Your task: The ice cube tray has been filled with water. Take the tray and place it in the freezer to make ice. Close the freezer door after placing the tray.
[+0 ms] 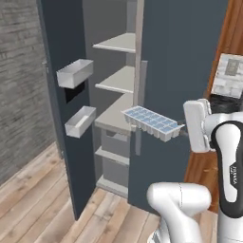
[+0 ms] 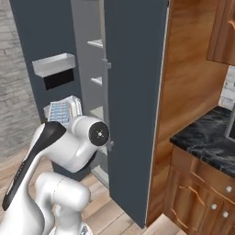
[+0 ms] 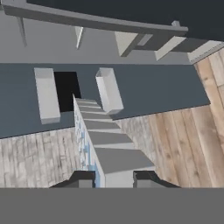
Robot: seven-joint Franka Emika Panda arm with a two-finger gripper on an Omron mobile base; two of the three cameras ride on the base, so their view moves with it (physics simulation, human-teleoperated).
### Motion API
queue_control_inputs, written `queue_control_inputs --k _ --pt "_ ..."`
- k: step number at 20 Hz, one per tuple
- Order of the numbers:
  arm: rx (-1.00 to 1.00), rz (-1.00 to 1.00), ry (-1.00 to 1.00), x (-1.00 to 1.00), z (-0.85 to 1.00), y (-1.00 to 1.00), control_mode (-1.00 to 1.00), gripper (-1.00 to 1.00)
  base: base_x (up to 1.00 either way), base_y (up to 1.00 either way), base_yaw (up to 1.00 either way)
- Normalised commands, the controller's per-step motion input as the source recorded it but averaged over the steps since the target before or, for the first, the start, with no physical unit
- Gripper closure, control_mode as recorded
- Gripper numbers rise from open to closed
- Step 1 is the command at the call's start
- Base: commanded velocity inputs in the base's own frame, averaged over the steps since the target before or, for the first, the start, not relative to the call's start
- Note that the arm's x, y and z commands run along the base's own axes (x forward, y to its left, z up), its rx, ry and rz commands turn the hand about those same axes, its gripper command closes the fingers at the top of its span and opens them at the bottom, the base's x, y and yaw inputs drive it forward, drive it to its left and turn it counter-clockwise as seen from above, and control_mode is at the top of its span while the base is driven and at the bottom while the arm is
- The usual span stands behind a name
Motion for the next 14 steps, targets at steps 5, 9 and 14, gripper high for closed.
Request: queue_control_inputs --k 5,9,14 --pt "0.0 0.0 0.0 0.0 0.0 0.0 1.0 1.0 0.43 0.47 -0.31" --pt "0.0 0.0 0.0 0.0 0.0 0.0 1.0 1.0 0.32 0.43 -0.31" --pt "0.0 0.0 0.0 0.0 0.0 0.0 1.0 1.0 0.32 0.48 -0.31"
